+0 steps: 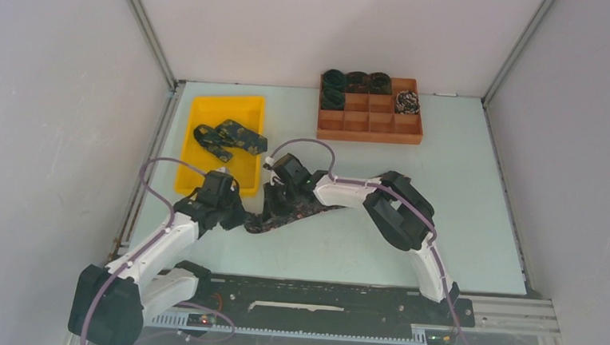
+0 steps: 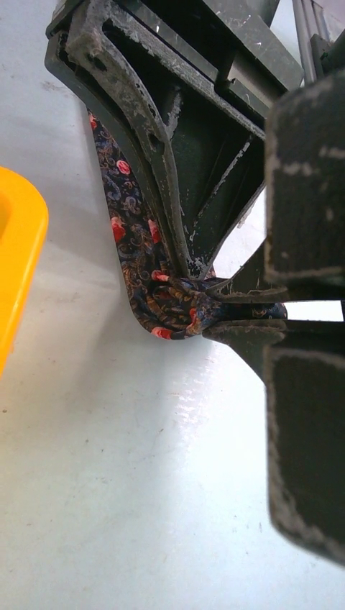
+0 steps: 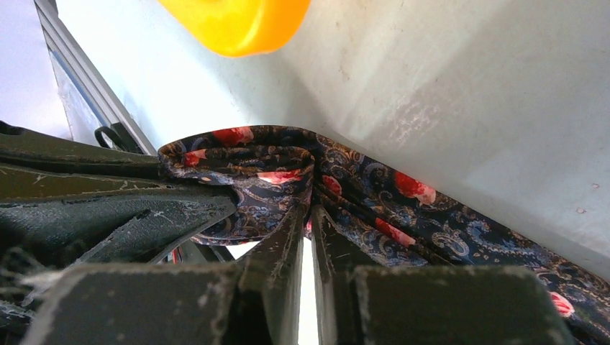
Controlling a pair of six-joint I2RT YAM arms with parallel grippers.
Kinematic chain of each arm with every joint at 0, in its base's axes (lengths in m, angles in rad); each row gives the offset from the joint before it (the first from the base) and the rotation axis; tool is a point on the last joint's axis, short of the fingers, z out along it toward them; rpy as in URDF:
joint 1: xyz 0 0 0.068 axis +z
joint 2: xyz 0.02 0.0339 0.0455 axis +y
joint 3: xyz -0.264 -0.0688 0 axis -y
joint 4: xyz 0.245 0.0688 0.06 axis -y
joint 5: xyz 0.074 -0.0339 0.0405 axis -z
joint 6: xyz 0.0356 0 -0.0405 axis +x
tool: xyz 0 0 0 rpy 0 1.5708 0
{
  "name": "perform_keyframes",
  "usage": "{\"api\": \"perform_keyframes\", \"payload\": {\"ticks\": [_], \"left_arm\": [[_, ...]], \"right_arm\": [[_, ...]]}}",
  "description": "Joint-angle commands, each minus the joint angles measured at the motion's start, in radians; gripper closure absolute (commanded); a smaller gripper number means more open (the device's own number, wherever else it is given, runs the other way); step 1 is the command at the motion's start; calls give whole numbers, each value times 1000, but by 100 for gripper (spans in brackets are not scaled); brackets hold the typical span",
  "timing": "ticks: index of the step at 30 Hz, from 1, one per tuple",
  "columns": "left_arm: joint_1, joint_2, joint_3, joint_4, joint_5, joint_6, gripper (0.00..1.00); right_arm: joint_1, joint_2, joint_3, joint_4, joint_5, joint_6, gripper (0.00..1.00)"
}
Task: Roll the ties
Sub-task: Roll the tie at the center of the board.
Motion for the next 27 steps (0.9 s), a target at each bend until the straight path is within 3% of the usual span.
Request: {"api": "perform_keyframes", "payload": {"ticks": [1,27], "left_arm": [[-3,17,59,-17,-8,29,100],[-190,338,272,-56,-86,-48,100]], "right_arm": [[7,9,49,34,-16,7,88],[-37,-37,-54,94,-56,6,90]]}}
